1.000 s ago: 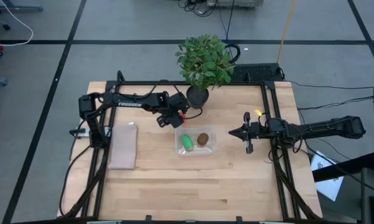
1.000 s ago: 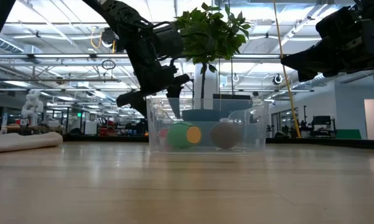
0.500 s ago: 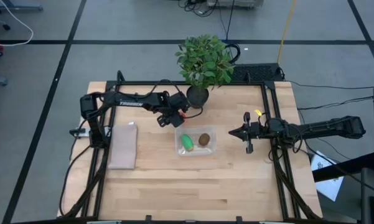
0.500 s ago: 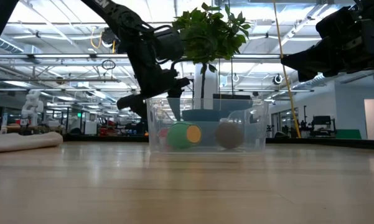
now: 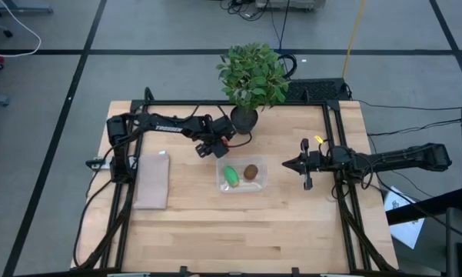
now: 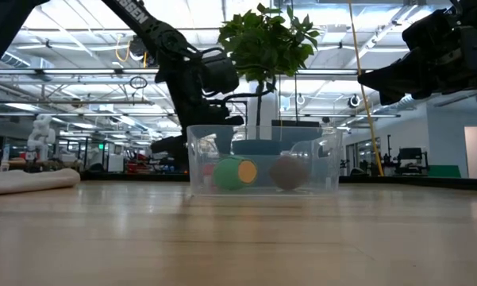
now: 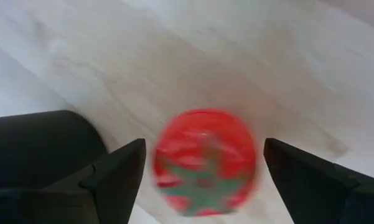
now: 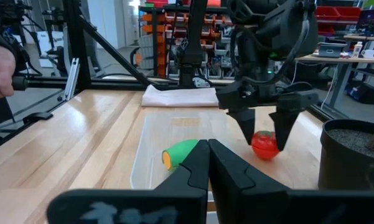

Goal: Pick and placing Produce into tupperware
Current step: Put the red tomato into the transparent bin

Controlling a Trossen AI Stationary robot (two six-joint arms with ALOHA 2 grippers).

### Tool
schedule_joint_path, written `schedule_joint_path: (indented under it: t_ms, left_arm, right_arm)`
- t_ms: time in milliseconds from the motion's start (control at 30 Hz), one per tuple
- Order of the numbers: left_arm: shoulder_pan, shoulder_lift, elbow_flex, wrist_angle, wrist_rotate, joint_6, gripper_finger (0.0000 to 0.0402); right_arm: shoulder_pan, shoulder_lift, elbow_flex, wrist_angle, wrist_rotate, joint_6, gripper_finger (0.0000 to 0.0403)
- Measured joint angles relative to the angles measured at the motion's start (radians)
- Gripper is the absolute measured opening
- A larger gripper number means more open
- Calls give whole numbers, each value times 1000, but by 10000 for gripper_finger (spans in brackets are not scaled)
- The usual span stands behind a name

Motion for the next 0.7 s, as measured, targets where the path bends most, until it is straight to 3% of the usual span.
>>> schedule_joint_path:
  t_ms: [500, 700]
  left_arm:
    - [0, 2, 0, 0, 1, -9, 330]
    - [0, 2, 0, -8, 1, -13, 288]
  right_arm:
    - [0, 8, 0, 11, 0, -1, 0]
    - [0, 8, 0, 14, 0, -1, 0]
